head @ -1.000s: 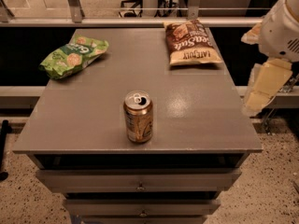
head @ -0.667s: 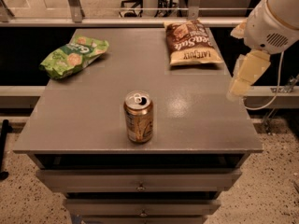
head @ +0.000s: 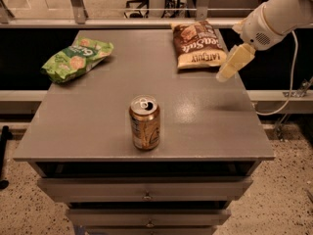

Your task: Move brown chip bag near green rice chip bag

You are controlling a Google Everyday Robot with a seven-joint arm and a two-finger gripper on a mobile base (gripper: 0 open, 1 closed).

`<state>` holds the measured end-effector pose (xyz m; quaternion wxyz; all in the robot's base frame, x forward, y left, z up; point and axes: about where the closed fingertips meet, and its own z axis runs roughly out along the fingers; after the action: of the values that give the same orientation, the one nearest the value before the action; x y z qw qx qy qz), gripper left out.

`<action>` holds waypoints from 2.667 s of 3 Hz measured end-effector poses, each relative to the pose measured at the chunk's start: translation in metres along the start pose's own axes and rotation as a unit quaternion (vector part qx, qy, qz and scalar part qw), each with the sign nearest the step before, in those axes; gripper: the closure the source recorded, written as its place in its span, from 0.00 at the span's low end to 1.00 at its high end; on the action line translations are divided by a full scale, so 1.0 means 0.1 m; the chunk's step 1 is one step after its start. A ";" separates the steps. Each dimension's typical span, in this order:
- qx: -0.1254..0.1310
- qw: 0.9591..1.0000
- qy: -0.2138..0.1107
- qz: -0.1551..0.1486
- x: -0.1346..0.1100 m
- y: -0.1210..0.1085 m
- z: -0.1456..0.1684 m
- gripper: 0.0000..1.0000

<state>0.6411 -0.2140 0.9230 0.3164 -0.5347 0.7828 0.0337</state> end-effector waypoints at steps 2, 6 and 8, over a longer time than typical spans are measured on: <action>0.010 0.996 -0.067 0.066 -0.07 -0.40 0.65 0.00; 0.050 0.989 -0.108 0.091 -0.22 -0.77 0.89 0.72; 0.067 0.990 -0.116 0.046 -0.41 -0.72 0.63 1.00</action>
Offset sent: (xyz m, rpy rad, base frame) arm 0.1049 0.0212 -0.0567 0.2807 -0.0299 -0.1421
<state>0.7411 -0.1866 0.9153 0.4384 -0.4682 0.7650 0.0577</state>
